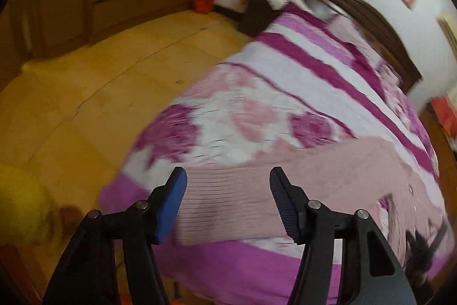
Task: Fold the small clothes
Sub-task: 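Grasp a cardigan sleeve with the left gripper and lift it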
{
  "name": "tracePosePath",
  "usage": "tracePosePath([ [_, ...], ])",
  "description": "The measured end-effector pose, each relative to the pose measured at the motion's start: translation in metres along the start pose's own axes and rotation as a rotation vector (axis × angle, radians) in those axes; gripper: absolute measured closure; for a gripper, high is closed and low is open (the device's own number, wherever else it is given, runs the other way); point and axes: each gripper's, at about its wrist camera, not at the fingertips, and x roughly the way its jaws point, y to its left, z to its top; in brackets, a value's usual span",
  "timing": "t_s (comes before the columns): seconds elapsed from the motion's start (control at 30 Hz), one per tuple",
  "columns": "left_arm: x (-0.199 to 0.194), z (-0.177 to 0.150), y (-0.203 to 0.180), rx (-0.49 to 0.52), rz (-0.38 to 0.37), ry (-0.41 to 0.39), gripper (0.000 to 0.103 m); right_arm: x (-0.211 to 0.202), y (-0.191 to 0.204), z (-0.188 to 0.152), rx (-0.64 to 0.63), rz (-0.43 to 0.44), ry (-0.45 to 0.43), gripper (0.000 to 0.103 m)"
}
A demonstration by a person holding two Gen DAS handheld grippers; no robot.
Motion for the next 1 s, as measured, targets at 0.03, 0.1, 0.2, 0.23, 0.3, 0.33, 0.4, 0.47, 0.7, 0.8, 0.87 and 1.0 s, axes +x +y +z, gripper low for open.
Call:
tracePosePath([
  [0.03, 0.003, -0.002, 0.009, -0.034, 0.012, 0.016, 0.064, 0.001, 0.0, 0.001, -0.002, -0.001, 0.0, 0.0],
  [0.1, 0.011, -0.008, 0.026, -0.085, 0.029, 0.049, 0.065, 0.002, 0.0, 0.001, 0.0, 0.003, -0.001, 0.0],
  [0.2, 0.025, -0.023, 0.041, -0.137, 0.01, 0.1, 0.065, 0.002, -0.002, 0.002, 0.004, 0.014, -0.003, 0.0],
  [0.23, 0.029, -0.027, 0.042, -0.158, -0.015, 0.122, 0.065, 0.002, -0.002, 0.002, 0.005, 0.016, -0.004, 0.0],
  [0.3, 0.036, -0.036, 0.042, -0.199, -0.057, 0.172, 0.065, 0.001, -0.003, 0.001, 0.007, 0.021, -0.007, 0.0],
  [0.33, 0.038, -0.04, 0.039, -0.214, -0.068, 0.185, 0.066, 0.001, -0.003, 0.001, 0.008, 0.023, -0.009, 0.0],
  [0.4, 0.038, -0.042, 0.036, -0.22, -0.044, 0.161, 0.085, 0.001, -0.004, 0.001, 0.008, 0.023, -0.011, 0.0],
  [0.47, 0.033, -0.04, 0.041, -0.273, -0.018, 0.132, 0.103, 0.001, -0.004, 0.001, 0.008, 0.024, -0.011, 0.0],
  [0.7, 0.001, -0.026, 0.02, -0.295, -0.058, -0.007, 0.103, 0.001, -0.004, 0.002, 0.011, 0.029, -0.013, 0.0],
  [0.8, -0.013, -0.018, -0.011, -0.273, -0.125, -0.059, 0.103, 0.001, -0.004, 0.002, 0.012, 0.031, -0.013, 0.0],
  [0.87, -0.017, -0.011, -0.032, -0.25, -0.155, -0.077, 0.103, 0.001, -0.003, 0.002, 0.012, 0.031, -0.013, 0.0],
  [1.0, -0.023, 0.0, -0.089, -0.182, -0.254, -0.1, 0.103, 0.001, -0.002, 0.003, 0.015, 0.039, -0.015, 0.0],
])
